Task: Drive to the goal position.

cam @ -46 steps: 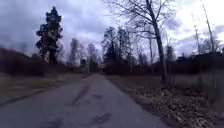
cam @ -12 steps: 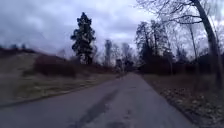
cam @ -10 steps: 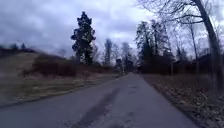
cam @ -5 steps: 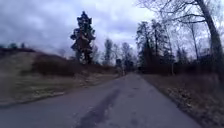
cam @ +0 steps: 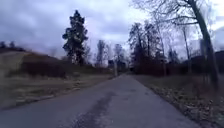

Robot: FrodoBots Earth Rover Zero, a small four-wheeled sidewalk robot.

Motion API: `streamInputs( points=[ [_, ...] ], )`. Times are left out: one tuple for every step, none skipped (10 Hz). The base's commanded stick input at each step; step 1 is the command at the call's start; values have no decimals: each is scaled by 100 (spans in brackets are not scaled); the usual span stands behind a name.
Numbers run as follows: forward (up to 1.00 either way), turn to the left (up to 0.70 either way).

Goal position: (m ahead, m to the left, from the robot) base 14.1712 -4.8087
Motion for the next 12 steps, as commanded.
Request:
streamInputs(
  points=[
    [50, 0],
    [50, 0],
    [50, 0],
    [50, 0],
    [50, 0],
    [50, 0],
    [50, 0],
    [50, 0],
    [50, 0],
    [50, 0],
    [50, 0],
    [50, 0]
  ],
)
